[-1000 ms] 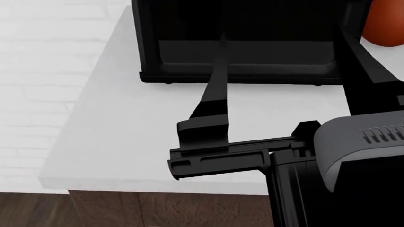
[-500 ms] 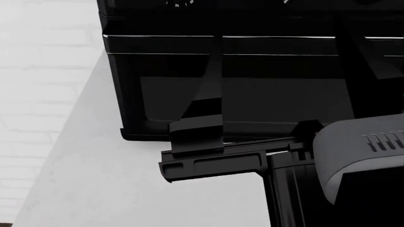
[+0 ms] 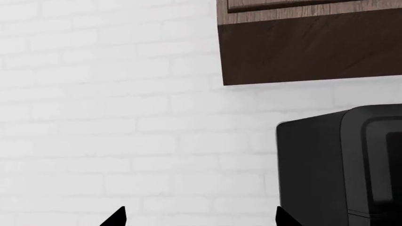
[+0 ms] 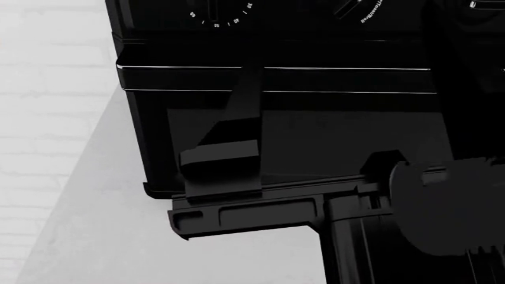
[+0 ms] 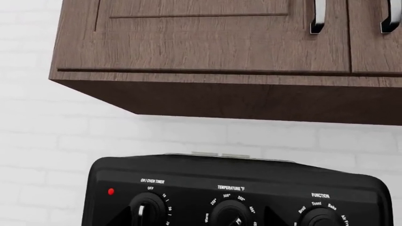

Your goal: Decrease the toaster oven temperature.

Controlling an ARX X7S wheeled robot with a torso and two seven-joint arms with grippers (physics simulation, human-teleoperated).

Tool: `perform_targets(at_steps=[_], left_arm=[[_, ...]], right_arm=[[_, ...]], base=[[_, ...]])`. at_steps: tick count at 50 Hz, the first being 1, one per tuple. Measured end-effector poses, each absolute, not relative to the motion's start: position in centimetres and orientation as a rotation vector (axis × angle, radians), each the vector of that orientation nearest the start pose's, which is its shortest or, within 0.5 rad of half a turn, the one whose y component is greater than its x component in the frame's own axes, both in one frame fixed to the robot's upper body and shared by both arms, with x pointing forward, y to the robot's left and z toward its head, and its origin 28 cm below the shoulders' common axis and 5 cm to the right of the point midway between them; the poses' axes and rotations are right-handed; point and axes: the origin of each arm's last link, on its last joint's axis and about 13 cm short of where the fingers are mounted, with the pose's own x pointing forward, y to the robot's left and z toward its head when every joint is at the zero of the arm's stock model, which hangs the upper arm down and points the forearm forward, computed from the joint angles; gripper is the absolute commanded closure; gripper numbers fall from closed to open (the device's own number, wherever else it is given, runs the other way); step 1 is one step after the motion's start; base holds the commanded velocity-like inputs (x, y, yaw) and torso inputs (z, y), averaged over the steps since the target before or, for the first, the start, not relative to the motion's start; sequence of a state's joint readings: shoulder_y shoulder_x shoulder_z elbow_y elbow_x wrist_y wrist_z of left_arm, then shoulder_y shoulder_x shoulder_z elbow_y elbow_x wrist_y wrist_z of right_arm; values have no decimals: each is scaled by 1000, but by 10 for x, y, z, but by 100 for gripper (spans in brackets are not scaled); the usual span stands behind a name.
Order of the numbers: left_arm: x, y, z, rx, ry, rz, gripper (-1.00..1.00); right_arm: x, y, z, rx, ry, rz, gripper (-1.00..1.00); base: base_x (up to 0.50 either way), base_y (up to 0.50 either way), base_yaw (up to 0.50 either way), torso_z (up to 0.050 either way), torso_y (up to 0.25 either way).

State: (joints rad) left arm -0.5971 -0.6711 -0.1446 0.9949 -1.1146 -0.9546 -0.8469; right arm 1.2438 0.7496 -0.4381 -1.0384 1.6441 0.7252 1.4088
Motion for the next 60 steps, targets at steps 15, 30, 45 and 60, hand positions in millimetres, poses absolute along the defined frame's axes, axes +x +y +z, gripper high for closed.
perform_targets(at_steps=[15,30,45,60], left_arm=[[178,246,257,56,-441,112,-100],[178,248,255,55,-438,116,-100],[177,249,253,57,-436,121,-100],[177,250,252,59,-433,125,-100]], right_arm=[[129,-73,328,35,-319,122,-100],[141,-70,355,109,-205,-32,-100],[161,-70,372,142,-144,-88,-100],[178,-69,376,175,-75,-85,-100]], base=[[0,0,0,0,0],[0,0,0,0,0],[0,0,0,0,0],[0,0,0,0,0]])
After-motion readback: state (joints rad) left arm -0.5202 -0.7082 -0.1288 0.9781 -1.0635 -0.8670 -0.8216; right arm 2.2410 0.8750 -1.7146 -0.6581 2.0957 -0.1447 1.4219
